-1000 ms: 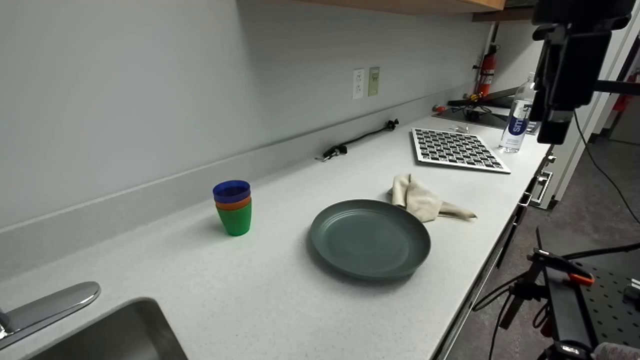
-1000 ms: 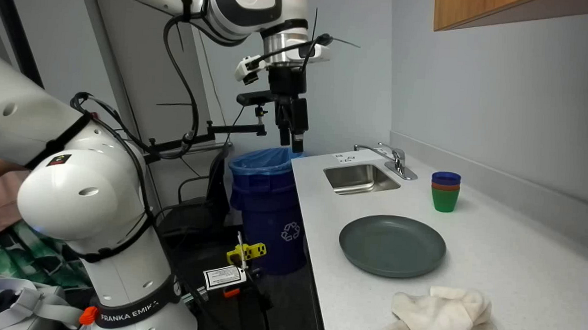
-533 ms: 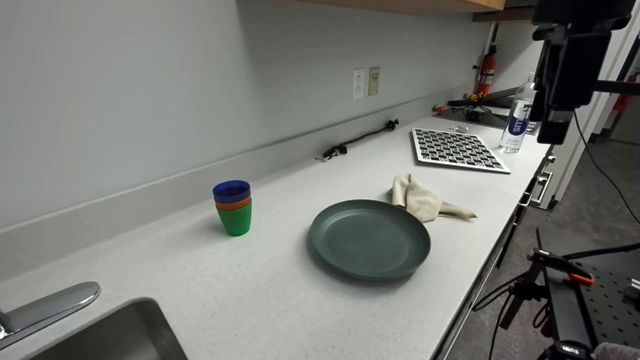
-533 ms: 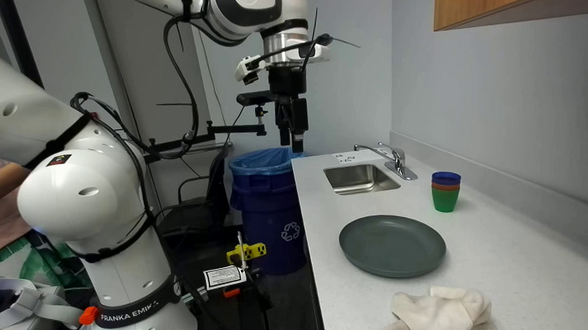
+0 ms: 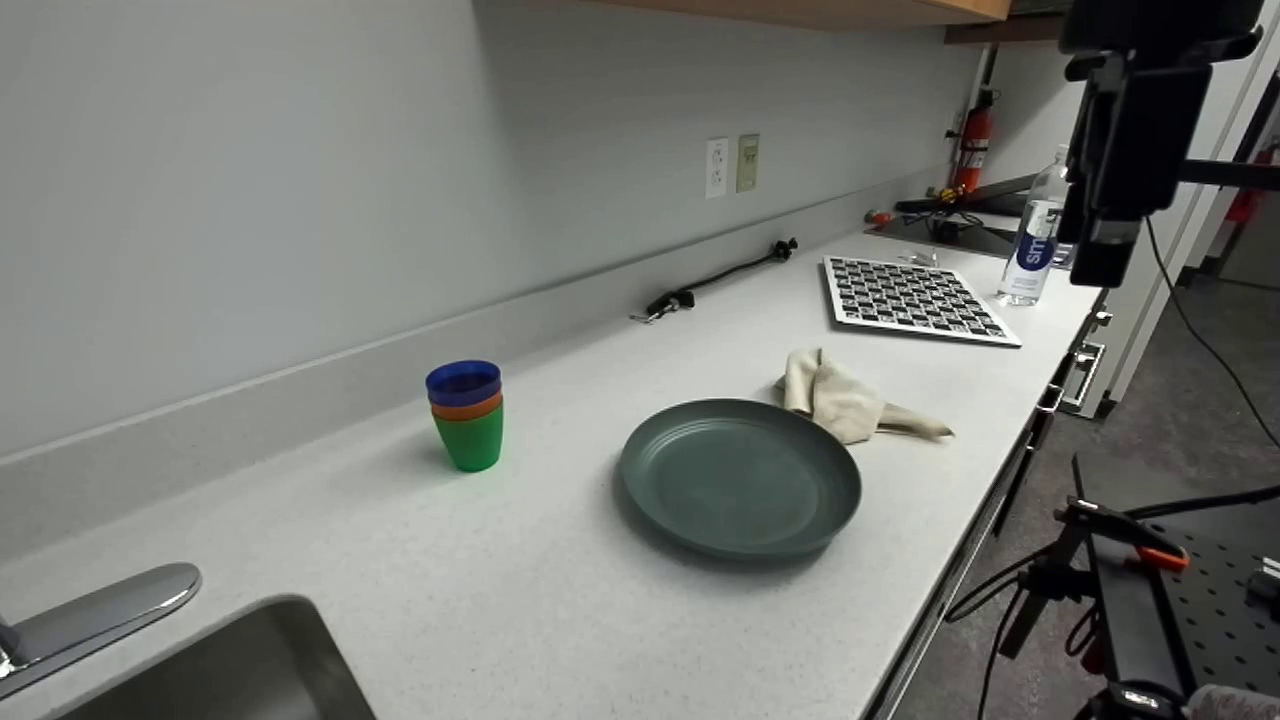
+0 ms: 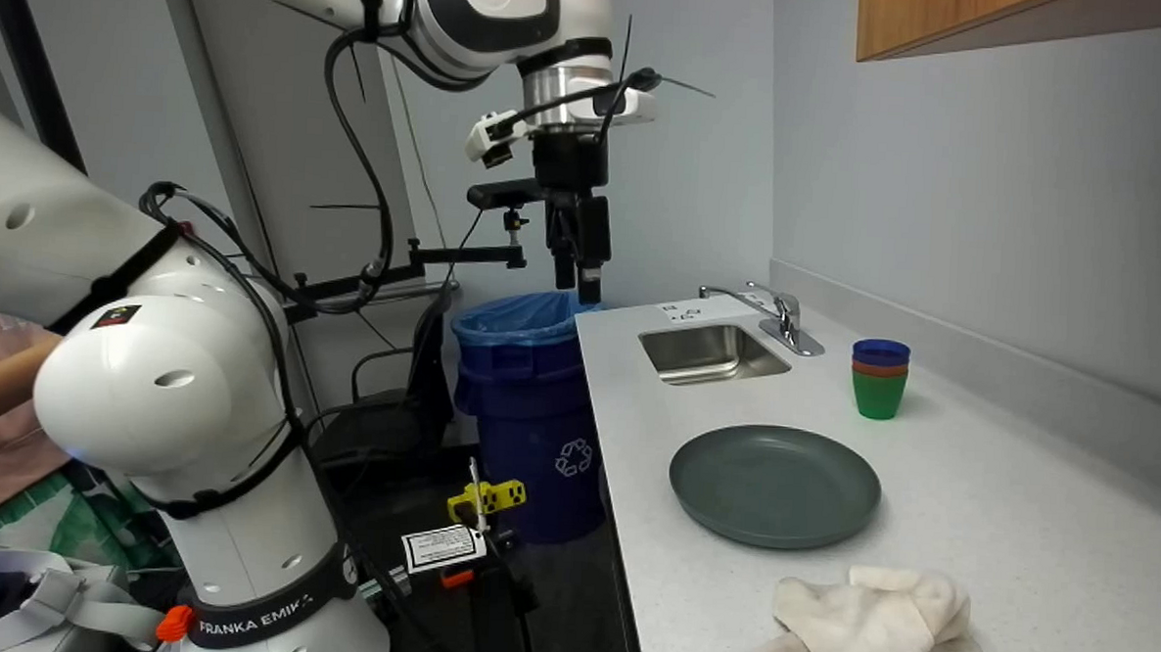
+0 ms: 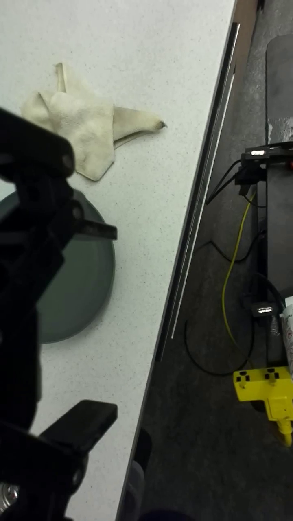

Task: Use the towel to wipe the grey plate

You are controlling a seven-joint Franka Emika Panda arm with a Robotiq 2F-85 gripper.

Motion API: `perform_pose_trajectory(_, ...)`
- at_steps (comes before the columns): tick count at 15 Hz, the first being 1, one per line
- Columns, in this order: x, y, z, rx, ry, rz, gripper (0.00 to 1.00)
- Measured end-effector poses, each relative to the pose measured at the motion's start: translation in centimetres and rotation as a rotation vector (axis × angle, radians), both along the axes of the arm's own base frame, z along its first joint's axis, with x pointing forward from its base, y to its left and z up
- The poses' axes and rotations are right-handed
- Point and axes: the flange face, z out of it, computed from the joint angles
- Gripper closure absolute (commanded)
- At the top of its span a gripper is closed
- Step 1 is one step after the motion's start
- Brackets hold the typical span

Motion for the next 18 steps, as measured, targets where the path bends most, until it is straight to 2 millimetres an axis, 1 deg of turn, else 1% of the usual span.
perform_pose_trajectory(2, 0.1, -1.1, -0.4, 0.011, 0.008, -0.024, 0.0)
perform_pose_trajectory(4, 0.1, -2.7, -1.1, 0.025, 0.019, -0.053, 0.0)
perform_pose_trajectory(9, 0.3, -7.3, -3.2, 0.038, -0.005, -0.137, 0.0)
perform_pose_trajectory(12, 0.7, -9.7, -4.1, 0.034, -0.045, -0.189, 0.0)
perform_pose_trajectory(14, 0.9, -10.5, -4.5, 0.034, -0.052, -0.207, 0.0)
perform_pose_trajectory(18, 1.0, -10.6, -4.6, 0.034, -0.052, -0.209, 0.0)
